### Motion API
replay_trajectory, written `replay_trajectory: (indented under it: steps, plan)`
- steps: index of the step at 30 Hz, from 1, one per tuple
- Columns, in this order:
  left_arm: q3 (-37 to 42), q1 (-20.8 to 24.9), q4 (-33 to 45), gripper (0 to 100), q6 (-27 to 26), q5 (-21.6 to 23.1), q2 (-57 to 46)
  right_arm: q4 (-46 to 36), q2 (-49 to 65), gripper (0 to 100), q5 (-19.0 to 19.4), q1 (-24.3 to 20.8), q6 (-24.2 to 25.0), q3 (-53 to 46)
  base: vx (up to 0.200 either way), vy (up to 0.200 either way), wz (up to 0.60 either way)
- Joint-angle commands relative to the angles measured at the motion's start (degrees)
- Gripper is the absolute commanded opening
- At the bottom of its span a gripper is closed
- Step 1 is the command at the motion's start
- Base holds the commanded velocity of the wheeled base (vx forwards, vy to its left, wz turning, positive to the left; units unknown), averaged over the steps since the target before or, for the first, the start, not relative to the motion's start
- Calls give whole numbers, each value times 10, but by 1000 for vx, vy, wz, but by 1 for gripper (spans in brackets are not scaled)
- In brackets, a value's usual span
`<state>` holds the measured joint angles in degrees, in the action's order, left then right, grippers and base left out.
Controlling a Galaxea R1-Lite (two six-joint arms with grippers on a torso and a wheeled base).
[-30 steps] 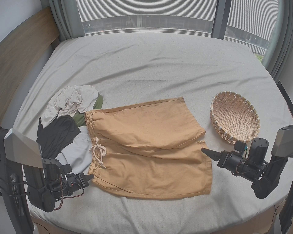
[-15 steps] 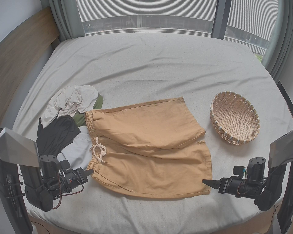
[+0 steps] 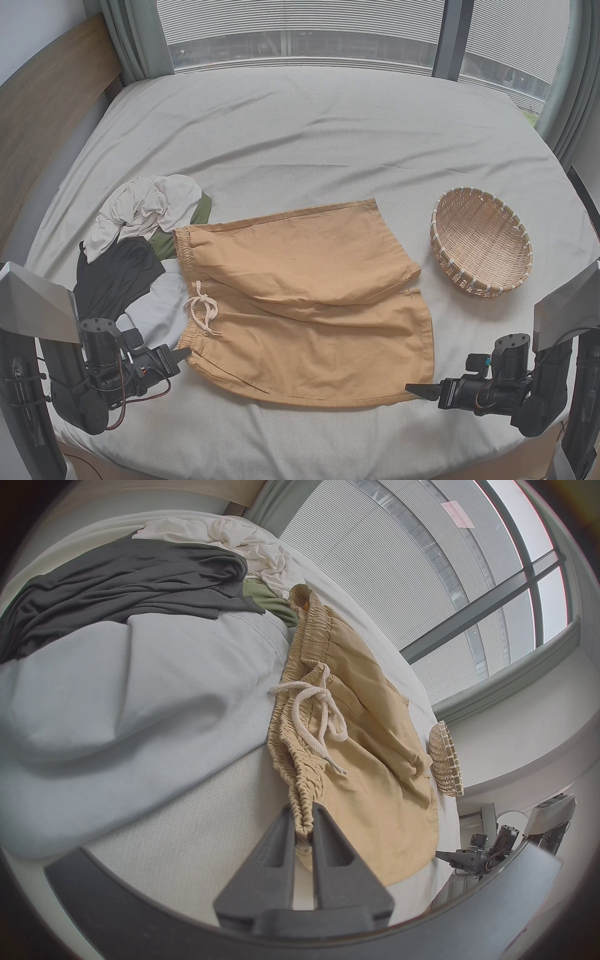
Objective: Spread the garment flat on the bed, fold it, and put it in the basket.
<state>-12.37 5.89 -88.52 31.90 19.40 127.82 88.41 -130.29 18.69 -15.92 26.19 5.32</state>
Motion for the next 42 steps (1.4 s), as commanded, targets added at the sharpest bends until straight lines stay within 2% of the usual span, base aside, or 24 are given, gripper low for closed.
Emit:
replay_trajectory:
  steps: [1,2,15,23,29,35,42]
  plan:
    - [0,-2,0,0,-1,-2,1,0,-23,100,0,-2,0,11,0,0,0]
    - [0,-2,0,0,-1,-6,1,0,-28,0,0,-2,0,12,0,0,0]
    - [5,-4,0,0,-1,-12,4,0,-16,0,-1,2,1,4,0,0,0]
    - [45,-8,1,0,2,-6,-19,-2,24,0,4,3,-5,-47,0,0,0]
    - [83,-6,2,0,-25,-5,-13,-3,18,0,3,1,-9,-53,0,0,0]
    - [114,-2,2,0,-42,5,2,-32,8,0,3,-1,-35,-53,0,0,0]
    - [122,-2,1,0,-57,5,9,-36,7,0,2,-1,-45,-53,0,0,0]
